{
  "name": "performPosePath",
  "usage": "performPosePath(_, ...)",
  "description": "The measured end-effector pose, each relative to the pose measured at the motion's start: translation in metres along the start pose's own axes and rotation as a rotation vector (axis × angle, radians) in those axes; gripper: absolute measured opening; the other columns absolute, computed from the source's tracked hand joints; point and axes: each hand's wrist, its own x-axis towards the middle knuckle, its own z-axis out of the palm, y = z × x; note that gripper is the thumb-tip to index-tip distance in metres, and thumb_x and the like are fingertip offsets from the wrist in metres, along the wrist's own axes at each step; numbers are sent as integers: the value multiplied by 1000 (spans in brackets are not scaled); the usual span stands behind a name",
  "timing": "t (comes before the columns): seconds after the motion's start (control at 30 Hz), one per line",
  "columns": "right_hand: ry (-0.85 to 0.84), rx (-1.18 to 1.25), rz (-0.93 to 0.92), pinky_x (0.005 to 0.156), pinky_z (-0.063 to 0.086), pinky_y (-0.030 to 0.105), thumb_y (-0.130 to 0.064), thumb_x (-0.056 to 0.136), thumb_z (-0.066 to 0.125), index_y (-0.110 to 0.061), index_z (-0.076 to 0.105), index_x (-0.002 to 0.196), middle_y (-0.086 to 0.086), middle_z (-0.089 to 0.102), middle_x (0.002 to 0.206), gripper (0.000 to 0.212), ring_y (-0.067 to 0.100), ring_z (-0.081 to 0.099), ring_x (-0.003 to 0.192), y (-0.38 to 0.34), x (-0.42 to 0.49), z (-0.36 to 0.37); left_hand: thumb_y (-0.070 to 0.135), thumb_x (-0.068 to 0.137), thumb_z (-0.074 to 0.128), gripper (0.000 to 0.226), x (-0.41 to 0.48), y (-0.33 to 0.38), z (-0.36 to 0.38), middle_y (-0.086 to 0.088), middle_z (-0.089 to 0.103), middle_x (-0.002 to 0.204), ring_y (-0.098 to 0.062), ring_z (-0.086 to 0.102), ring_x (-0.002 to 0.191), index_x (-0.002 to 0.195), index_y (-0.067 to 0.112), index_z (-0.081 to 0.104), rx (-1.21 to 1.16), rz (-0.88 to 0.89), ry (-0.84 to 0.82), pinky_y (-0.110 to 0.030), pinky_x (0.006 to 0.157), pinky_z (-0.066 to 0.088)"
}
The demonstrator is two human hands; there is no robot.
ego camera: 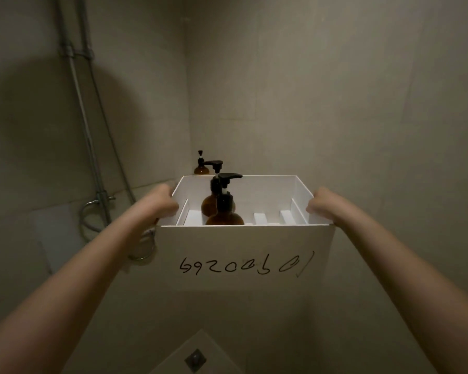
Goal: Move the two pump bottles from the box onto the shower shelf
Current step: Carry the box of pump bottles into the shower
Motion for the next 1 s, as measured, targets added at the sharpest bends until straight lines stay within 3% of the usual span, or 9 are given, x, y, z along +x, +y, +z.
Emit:
performPosePath(0.07, -21, -9, -31, 63, 44, 30, -1, 87, 47, 9, 59, 114, 21, 61, 96, 31, 31, 58, 80, -16, 17, 17, -5, 77, 52, 26, 10, -18, -5, -8, 42, 59, -18, 40, 53, 57, 7, 41, 27, -56, 22, -25, 46, 25)
performPosePath(0.23, -113, -14, -142, 48, 39, 24, 1, 86, 48, 11, 60, 109, 20, 56, 88, 28, 30, 56, 78, -62, 55, 60, -3, 75, 50, 21, 23, -63, -21, -10, 46, 60, -25, 48, 58, 58, 8, 44, 54, -167, 97, -26, 44, 30)
performPosePath(0.43, -167, 28, -253, 62, 40, 25, 0, 86, 49, 9, 61, 110, 19, 57, 90, 29, 29, 56, 82, -123, 93, 108, -5, 75, 47, 17, 34, -109, -45, -13, 48, 65, -30, 51, 67, 62, 6, 45, 32, -284, 175, -27, 46, 34)
performPosePath(0.53, -210, 75, -299, 73, 45, 28, 0, 86, 48, 6, 61, 114, 23, 64, 109, 31, 34, 62, 99, -150, 112, 133, -6, 76, 42, 16, 36, -127, -55, -18, 57, 74, -36, 60, 75, 77, -1, 57, 0, -328, 184, -33, 53, 44)
performPosePath(0.63, -233, 68, -350, 83, 48, 34, -3, 87, 47, 5, 60, 114, 22, 63, 114, 31, 34, 60, 103, -177, 124, 152, -6, 78, 42, 20, 32, -144, -60, -11, 48, 63, -28, 51, 58, 61, 6, 46, 20, -404, 216, -28, 43, 35)
performPosePath(0.73, -273, 51, -405, 73, 42, 29, -3, 88, 46, 7, 59, 112, 22, 62, 105, 29, 32, 59, 95, -198, 136, 171, -5, 79, 45, 29, 33, -160, -65, -7, 41, 58, -21, 43, 52, 57, 11, 38, 30, -474, 265, -27, 41, 31)
performPosePath(0.87, -332, 34, -468, 69, 40, 29, -2, 88, 49, 8, 59, 111, 17, 56, 92, 27, 30, 54, 84, -219, 152, 194, -3, 78, 48, 23, 35, -178, -66, -11, 44, 64, -29, 50, 69, 60, 10, 40, 61, -549, 318, -29, 48, 36)
performPosePath(1.0, -379, 23, -524, 67, 47, 33, -3, 87, 50, 8, 61, 108, 22, 63, 100, 26, 35, 61, 89, -229, 170, 214, -2, 79, 48, 8, 38, -183, -58, -10, 45, 66, -29, 50, 69, 74, 5, 47, 82, -637, 326, -27, 46, 35)
